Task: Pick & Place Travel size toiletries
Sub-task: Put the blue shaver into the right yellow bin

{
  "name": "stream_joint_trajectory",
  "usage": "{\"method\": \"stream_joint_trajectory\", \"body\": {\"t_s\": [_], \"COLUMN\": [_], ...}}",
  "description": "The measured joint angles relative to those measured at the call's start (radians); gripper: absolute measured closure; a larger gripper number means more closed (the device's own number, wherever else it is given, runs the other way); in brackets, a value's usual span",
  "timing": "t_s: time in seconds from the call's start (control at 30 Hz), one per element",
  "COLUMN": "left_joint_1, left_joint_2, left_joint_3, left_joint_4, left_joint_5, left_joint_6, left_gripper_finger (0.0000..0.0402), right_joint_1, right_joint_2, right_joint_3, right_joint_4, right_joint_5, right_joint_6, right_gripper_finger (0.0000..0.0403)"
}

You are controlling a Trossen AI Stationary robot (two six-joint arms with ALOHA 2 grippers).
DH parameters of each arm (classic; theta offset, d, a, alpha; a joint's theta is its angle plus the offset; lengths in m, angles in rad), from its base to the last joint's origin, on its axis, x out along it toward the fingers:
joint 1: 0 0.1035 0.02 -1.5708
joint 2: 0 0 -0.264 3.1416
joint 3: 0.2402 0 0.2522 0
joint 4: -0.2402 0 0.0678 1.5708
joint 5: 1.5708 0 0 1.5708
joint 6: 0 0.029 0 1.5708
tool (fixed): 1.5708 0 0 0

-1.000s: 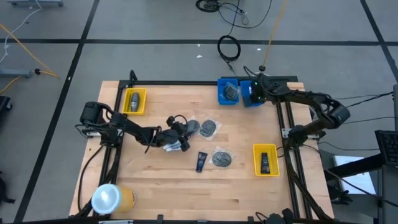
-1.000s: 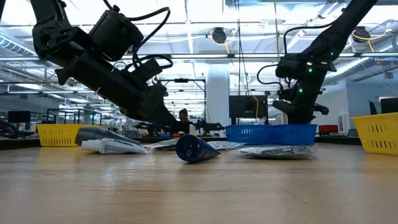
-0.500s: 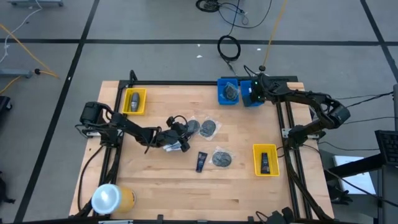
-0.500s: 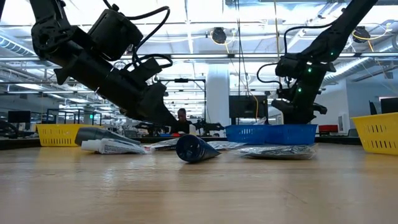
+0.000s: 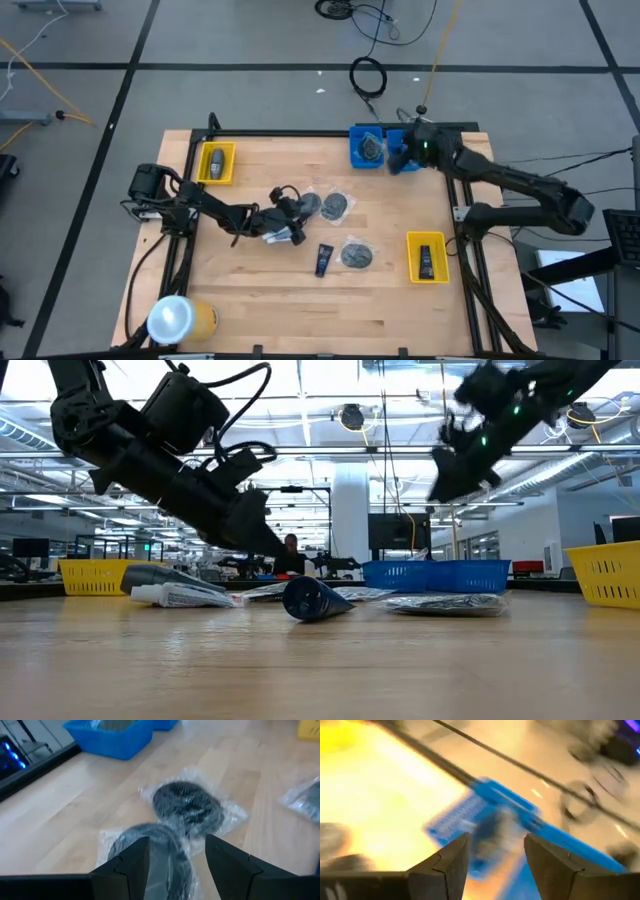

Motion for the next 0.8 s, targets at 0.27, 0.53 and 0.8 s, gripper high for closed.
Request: {"method": "stream_joint_trajectory", "body": {"t_s": [0.27,0.53,0.8], "left_joint_1": [-0.035,-0.064,-0.119], "left_joint_2": [0.0,0.0,0.0], "left_joint_3": [0.001,0.001,0.022], "left_joint_4": [0.123,0.246,0.33], "left_joint_5": [0.01,0.099,0.109], "left_joint_6": [0.076,0.093,0.125], "left_gripper_finger": [0.0213,0.0213,0.0213], "right_joint_1": [0.412,0.663,0.87], "right_joint_2": [0.027,0.2,0.449], "right_joint_3": [-0.19,-0.421,-0.415], "right_joint_4": [0.432,0.962,1.228], "right_joint_5": [-0.008,-0.09,-0.084], "right_joint_6": [-0.075,-0.074,-0.135], "right_gripper_finger": [0.0243,0.0243,0.0247]}}
